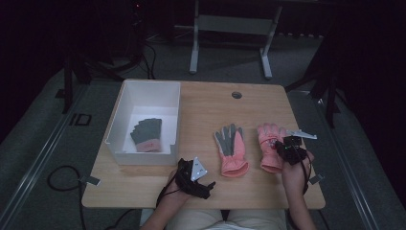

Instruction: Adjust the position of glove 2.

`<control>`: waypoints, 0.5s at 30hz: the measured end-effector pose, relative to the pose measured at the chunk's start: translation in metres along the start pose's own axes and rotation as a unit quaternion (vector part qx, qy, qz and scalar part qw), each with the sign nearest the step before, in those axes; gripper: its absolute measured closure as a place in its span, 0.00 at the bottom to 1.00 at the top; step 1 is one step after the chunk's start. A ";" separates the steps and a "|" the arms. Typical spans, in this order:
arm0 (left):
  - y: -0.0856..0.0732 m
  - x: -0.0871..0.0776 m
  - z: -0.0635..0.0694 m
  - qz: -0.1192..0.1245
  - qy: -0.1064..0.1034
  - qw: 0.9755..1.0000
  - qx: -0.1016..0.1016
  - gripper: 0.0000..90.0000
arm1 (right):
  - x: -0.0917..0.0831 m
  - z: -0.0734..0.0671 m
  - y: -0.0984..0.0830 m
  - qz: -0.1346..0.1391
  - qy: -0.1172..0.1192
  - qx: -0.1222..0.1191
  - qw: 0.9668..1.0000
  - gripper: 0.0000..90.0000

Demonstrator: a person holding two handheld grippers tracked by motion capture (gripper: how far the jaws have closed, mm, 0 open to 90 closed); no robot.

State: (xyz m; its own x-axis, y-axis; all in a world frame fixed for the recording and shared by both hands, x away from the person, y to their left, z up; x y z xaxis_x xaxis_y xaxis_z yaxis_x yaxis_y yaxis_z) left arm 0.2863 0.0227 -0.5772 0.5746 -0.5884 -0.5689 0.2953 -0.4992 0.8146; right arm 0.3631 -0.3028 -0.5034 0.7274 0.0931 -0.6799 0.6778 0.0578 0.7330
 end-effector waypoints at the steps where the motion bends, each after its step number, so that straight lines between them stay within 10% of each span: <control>1: 0.000 -0.001 0.000 0.000 0.000 1.000 0.001 0.01 | 0.008 -0.002 -0.004 -0.009 -0.001 -0.001 1.000 0.99; 15: 0.000 -0.001 0.000 0.000 0.000 1.000 0.001 0.01 | 0.026 0.002 -0.015 -0.019 0.009 -0.011 1.000 0.90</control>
State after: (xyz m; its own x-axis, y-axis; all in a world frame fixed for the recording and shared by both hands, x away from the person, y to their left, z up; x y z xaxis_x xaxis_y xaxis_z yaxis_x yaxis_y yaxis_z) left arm 0.2856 0.0236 -0.5768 0.5746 -0.5882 -0.5692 0.2946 -0.5002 0.8143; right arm 0.3719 -0.3032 -0.5321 0.6994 0.1074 -0.7066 0.7020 0.0827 0.7074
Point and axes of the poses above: each handheld gripper's, and its own axes: x roughly forward along the jaws, y roughly out of its top, z roughly to its right, the point moved 1 cm from there along x, roughly forward along the jaws, and after that the axes turned 1 degree about x, right-handed, at the moved point
